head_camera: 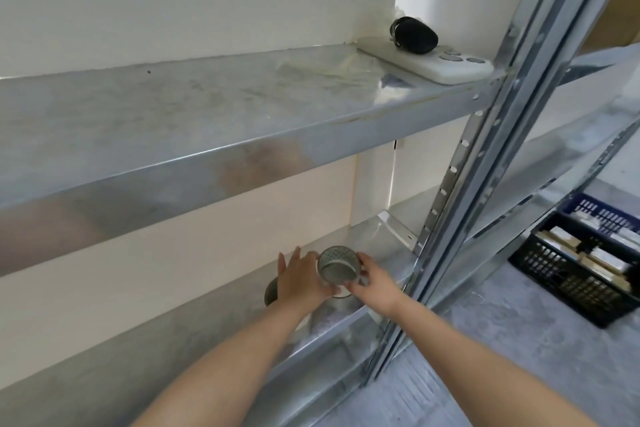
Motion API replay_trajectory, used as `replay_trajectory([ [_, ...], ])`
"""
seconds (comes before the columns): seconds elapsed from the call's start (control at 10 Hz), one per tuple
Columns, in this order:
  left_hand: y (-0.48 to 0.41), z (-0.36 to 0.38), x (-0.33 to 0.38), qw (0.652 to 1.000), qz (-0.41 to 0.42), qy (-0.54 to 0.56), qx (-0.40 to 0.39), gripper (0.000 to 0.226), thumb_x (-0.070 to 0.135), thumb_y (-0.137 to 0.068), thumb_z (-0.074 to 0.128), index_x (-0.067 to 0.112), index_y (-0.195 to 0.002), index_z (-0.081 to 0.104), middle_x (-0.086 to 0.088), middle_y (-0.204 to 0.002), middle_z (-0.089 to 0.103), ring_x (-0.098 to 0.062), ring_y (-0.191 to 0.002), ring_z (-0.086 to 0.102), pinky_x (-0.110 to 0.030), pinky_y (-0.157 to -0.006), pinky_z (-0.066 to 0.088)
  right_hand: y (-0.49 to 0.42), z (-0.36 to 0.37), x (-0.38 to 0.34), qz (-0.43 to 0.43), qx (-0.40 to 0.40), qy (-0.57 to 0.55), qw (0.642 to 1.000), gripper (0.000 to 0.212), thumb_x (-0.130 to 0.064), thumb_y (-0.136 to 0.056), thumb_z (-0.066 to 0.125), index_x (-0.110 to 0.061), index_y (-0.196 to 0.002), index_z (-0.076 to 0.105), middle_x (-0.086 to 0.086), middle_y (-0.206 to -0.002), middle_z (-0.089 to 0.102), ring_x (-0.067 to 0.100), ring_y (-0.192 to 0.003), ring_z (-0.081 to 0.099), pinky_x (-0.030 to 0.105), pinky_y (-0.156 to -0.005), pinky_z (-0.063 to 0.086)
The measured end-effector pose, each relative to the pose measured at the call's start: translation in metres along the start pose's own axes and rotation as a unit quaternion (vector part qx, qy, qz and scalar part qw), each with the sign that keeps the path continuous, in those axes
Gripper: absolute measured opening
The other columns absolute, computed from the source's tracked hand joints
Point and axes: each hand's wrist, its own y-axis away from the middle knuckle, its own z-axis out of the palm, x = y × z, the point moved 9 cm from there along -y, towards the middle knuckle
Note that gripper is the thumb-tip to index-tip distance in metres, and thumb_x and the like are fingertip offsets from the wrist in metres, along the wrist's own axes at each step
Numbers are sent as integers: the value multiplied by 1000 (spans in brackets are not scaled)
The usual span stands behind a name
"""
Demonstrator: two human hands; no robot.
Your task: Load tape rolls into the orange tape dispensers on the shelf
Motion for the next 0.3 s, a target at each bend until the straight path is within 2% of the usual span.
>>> replay_trajectory([
  [0.1, -7, 3, -3, 1000, -1, -27, -11, 78, 58, -67, 68, 20, -130, 43, -2, -136, 53, -18, -148, 5, -45, -120, -6, -9, 7, 6, 1, -21, -7, 1000, 53, -15, -83, 61, -15, -130, 38, 5, -126, 54, 24, -119, 53, 41, -103, 44],
  [0.2, -3, 1, 0, 999, -1, -29, -26, 78, 57, -68, 67, 18, -131, 42, -2, -136, 52, -20, -149, 3, -46, -120, -6, -12, 8, 12, 20, -30, 4, 999, 58, -22, -83, 59, -17, -134, 33, 8, -133, 51, 25, -123, 50, 45, -107, 41],
  [0.3, -2, 1, 3, 999, 9, -28, -38, 94, 59, -68, 67, 17, -142, 27, -1, -153, 30, -22, -149, -2, -47, -119, -8, -11, 12, 7, 26, -36, 12, 999, 79, -29, -85, 57, -15, -146, 9, 8, -147, 34, 28, -135, 38, 40, -113, 33],
])
